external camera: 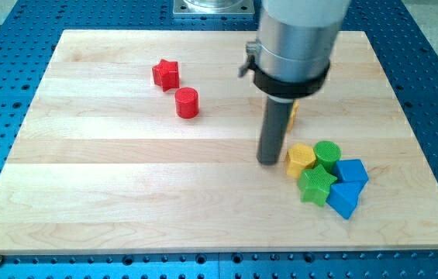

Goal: Slide the yellow heart towards the bottom center of the board

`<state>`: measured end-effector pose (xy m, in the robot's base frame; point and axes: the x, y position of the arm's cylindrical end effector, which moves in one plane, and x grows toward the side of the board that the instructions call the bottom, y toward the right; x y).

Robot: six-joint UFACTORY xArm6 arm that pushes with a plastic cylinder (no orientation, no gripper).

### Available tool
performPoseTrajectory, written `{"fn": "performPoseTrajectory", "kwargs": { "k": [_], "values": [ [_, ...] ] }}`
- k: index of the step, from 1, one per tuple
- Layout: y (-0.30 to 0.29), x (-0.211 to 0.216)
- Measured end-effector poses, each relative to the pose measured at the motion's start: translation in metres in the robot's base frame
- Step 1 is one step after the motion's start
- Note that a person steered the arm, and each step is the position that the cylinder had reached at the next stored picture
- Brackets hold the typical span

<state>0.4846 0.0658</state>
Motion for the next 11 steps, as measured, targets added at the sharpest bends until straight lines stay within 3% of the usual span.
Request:
{"fn": "performPoseTrajectory", "kwargs": {
  "k": [2, 3, 4, 6, 7, 9, 10, 11],
  "values": [
    [0.012, -0.092],
    [0.049, -0.108],
    [0.075, -0.093],
    [0.041, -0.045],
    [0.028, -0.054],
    [-0.005, -0.023],
    [-0.011, -0.036],
    [-0.020, -0.009]
  ]
}}
